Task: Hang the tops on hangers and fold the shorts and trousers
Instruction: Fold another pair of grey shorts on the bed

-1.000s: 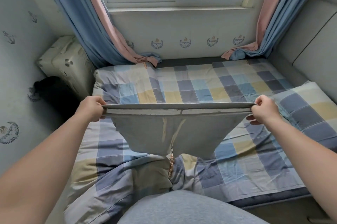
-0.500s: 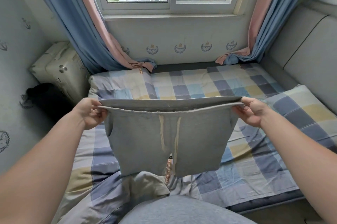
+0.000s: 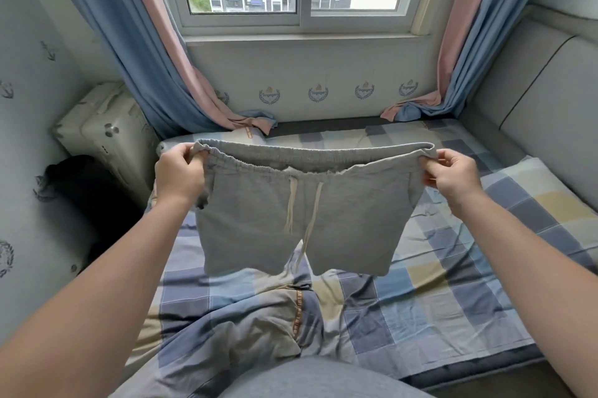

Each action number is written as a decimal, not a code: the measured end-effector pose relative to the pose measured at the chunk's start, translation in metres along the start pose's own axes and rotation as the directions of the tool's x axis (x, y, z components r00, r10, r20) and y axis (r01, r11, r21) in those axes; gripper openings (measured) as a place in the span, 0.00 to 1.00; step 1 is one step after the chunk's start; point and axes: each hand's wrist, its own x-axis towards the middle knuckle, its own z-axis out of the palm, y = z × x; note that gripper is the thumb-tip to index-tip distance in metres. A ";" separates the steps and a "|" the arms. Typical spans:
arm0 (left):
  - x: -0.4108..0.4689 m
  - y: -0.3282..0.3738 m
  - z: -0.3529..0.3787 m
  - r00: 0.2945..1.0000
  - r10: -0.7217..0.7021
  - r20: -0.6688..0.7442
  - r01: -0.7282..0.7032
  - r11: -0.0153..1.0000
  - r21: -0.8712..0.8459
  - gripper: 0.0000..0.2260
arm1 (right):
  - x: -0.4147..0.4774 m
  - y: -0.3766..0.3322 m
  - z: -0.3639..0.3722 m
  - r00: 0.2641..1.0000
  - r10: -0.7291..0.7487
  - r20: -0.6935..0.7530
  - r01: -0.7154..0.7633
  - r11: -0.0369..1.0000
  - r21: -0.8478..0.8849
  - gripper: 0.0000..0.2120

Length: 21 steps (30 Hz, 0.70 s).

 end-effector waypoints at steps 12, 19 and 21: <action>0.011 -0.005 0.001 0.992 -0.121 0.038 0.125 0.984 -0.126 0.08 | 0.019 -0.009 -0.011 0.999 -0.010 -0.050 0.006 0.997 -0.072 0.10; -0.001 0.026 0.020 0.698 -0.573 0.429 0.714 0.595 -0.369 0.09 | 0.010 -0.023 0.012 0.903 0.420 0.094 -0.428 0.900 0.084 0.06; -0.014 0.044 0.024 0.648 -0.545 0.532 0.759 0.522 -0.389 0.13 | -0.001 -0.030 0.024 0.866 0.457 0.201 -0.486 0.865 0.123 0.11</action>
